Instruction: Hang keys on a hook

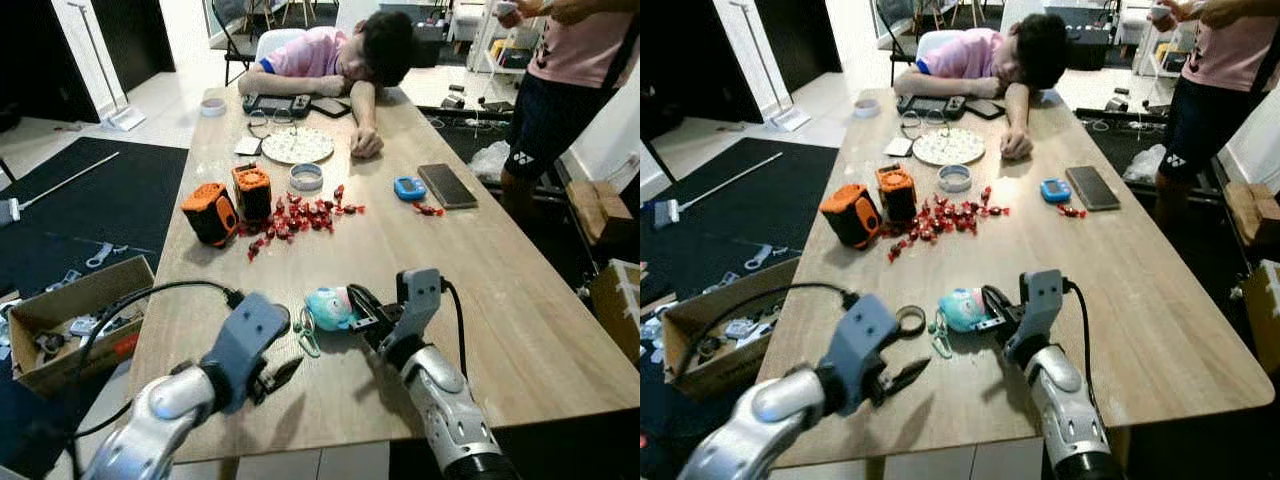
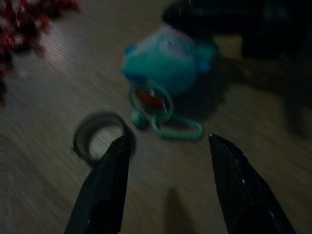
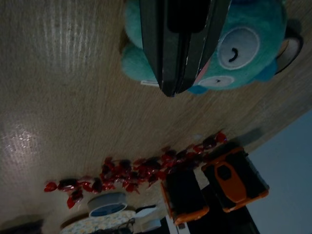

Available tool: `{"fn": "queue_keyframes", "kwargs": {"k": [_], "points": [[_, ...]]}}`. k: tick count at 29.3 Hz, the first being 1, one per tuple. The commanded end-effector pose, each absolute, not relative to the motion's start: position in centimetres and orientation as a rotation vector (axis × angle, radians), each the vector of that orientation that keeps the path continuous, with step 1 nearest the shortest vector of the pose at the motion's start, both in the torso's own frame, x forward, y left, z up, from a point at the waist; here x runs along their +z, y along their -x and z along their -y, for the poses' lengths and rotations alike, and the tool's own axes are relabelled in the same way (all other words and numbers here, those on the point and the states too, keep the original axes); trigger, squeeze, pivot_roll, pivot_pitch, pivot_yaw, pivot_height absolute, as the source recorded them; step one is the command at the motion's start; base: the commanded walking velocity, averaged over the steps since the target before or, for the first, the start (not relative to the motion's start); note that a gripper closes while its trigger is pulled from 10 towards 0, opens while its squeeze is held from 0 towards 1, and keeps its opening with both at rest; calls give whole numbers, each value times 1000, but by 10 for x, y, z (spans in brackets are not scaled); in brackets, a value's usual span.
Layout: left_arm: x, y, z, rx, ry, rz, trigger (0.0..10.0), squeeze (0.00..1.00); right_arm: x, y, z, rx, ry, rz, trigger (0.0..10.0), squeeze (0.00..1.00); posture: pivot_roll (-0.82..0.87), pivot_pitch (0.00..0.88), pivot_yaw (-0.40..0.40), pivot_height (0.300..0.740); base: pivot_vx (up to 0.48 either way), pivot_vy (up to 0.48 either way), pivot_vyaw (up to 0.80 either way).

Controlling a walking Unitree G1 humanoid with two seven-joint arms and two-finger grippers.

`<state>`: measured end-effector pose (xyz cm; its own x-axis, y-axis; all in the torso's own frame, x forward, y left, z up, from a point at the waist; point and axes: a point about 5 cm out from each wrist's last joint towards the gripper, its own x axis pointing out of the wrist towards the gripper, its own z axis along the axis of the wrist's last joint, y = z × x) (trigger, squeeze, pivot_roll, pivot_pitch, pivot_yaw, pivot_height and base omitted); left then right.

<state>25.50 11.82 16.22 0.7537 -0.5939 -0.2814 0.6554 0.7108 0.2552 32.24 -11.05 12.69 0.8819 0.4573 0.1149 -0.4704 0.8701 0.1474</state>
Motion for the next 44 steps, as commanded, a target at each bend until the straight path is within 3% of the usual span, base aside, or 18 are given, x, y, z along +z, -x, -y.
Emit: {"fn": "queue_keyframes", "kwargs": {"k": [1,11,27,28,29,30,32,33,34,35,41,42,43,44], "points": [[157,-258,-116,-685,-369,-209,10000,0,120,-321,110,483,-187,45,10000,0,192,153,34,740,0,0,0],[171,-274,-99,-705,-430,-156,10000,0,120,-323,101,515,-196,39,10000,0,197,154,33,740,0,0,0],[139,-289,-90,-618,-492,-244,10000,0,120,-323,91,553,-203,34,10000,0,192,154,30,740,0,0,0],[139,-289,-89,-613,-462,-245,6980,0,118,-322,90,556,-203,29,10000,0,190,153,30,740,0,0,0],[139,-289,-89,-613,-462,-245,6980,0,118,-322,90,556,-203,29,10000,0,190,153,30,740,0,0,0],[139,-288,-88,-616,-451,-245,4627,0,118,-322,90,556,-203,27,10000,0,190,153,30,740,0,0,0],[140,-287,-87,-618,-438,-245,4627,0,117,-322,90,556,-203,25,10000,0,191,149,29,740,0,0,0],[140,-287,-86,-621,-427,-244,1059,0,117,-322,90,557,-203,24,10000,0,191,149,29,740,0,0,0],[140,-287,-86,-621,-427,-244,1059,0,117,-322,90,557,-203,24,10000,0,191,149,29,740,0,0,0],[140,-287,-86,-620,-414,-244,0,0,117,-322,90,557,-203,23,10000,0,193,146,27,740,0,0,0],[147,-290,-90,-593,-340,-223,0,0,116,-324,90,557,-197,20,10000,0,195,142,27,740,0,0,0],[152,-290,-91,-586,-313,-202,1882,0,116,-324,90,556,-196,21,10000,0,195,142,27,740,0,0,0],[158,-290,-93,-587,-288,-177,10000,0,116,-324,91,555,-196,21,10000,0,193,143,29,740,0,0,0],[158,-290,-93,-587,-288,-177,10000,0,116,-324,91,555,-196,21,10000,0,193,143,29,740,0,0,0]]}}
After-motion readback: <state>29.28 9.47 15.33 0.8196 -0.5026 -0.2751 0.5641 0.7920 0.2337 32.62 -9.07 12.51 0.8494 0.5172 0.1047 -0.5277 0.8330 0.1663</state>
